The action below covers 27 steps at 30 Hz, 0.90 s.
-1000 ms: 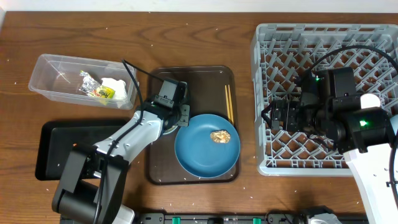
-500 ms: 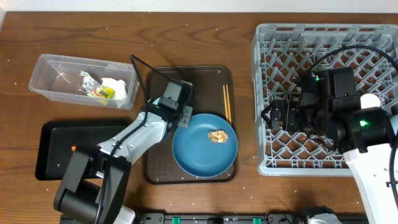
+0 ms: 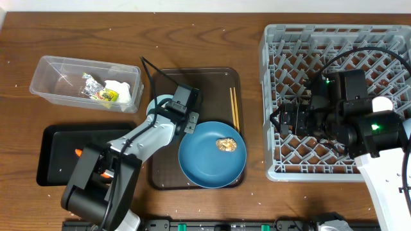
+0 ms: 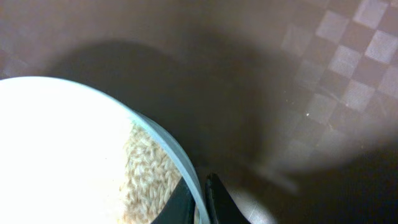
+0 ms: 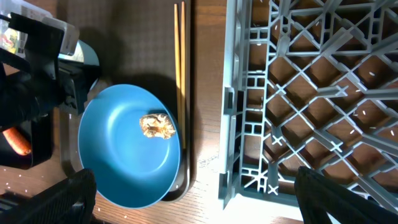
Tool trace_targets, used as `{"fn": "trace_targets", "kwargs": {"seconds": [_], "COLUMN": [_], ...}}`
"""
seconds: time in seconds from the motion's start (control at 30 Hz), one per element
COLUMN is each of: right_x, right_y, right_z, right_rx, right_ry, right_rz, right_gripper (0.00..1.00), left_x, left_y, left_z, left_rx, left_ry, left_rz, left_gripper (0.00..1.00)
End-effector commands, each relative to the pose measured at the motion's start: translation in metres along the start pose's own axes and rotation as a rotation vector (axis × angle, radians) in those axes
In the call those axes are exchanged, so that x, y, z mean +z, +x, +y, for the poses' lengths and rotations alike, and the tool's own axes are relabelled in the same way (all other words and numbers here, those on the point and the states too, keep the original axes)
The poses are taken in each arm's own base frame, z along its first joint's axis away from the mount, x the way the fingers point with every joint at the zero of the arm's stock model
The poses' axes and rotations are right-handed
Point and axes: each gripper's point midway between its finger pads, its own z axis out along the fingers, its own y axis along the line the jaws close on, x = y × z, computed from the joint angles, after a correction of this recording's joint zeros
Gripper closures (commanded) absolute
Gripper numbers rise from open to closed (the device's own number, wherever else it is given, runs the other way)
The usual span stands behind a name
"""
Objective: Sort waste into correct bins and load items into the dishwasher rack
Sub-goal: 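Carry the rice bowl left and tip the rice onto the black tray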
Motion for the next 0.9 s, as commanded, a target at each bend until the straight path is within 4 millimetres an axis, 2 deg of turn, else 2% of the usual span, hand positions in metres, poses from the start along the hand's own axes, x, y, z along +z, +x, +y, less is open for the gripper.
{"fn": "trace_targets", "kwargs": {"seconds": [0.0, 0.13, 0.23, 0.43, 0.7, 0.87], "right_x": [0.0, 0.0, 0.0, 0.0, 0.0, 0.0], "right_y": [0.002, 0.002, 0.002, 0.002, 0.003, 0.003], "right_z": [0.004, 0.004, 0.004, 0.004, 0.003, 0.003], "right_rx": [-0.005, -0.005, -0.005, -0.005, -0.004, -0.004], "right_ry": [-0.004, -0.005, -0.004, -0.004, -0.002, -0.003], "right_rz": [0.004, 0.004, 0.003, 0.003, 0.008, 0.007], "right_gripper": [0.05, 0.05, 0.05, 0.05, 0.04, 0.04], "left_x": [-0.011, -0.032, -0.056, -0.102, -0.149, -0.165], "left_y": [-0.022, -0.036, -0.044, -0.038, 0.0, 0.017], "left_z": [0.001, -0.001, -0.004, 0.001, 0.038, 0.078], "left_rx": [-0.007, -0.003, -0.013, -0.156, -0.486, -0.674], "left_ry": [-0.008, 0.001, 0.014, 0.041, 0.133, 0.176], "left_rz": [-0.05, -0.093, -0.12, -0.134, -0.049, -0.039], "left_gripper": [0.94, 0.94, 0.94, 0.94, 0.94, 0.94]}}
